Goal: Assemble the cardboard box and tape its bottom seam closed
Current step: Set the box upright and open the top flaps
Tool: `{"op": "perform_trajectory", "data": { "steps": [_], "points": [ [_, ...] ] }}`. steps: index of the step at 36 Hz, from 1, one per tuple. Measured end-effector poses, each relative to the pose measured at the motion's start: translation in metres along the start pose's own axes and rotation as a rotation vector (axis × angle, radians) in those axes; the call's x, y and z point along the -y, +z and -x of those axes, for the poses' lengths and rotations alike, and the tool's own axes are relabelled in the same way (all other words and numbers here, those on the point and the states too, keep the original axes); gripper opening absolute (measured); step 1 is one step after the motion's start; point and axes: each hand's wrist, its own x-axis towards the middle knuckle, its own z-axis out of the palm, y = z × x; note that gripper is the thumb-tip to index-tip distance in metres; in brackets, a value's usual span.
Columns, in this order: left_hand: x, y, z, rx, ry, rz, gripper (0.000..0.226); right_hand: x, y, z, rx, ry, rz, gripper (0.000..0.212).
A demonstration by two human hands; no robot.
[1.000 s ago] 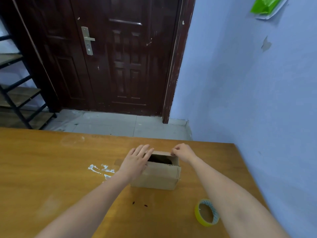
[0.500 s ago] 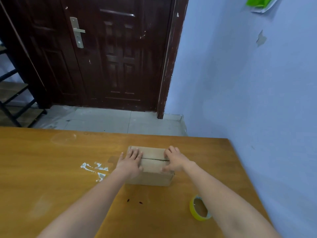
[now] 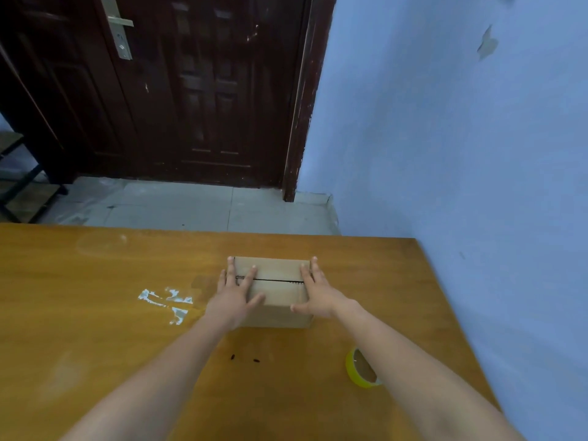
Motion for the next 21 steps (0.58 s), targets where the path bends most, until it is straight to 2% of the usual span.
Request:
{"op": "perform_trajectory", "data": {
  "steps": [5,17,21],
  "points": [
    [0.0,-0.002,0.001,0.014,0.018,0.016,0.072,0.005,0.017,-0.007,-0.045,0.028,0.01,0.124],
    [-0.009,-0.007,-0.019,0.054,0.086,0.04,0.092,-0.01,0.003,-0.029,-0.15,0.065,0.074,0.122],
    [-0.017,-0.013,-0.033,0.088,0.108,0.011,0.089,-0.016,-0.009,-0.036,-0.173,0.091,0.135,0.119]
  ]
}}
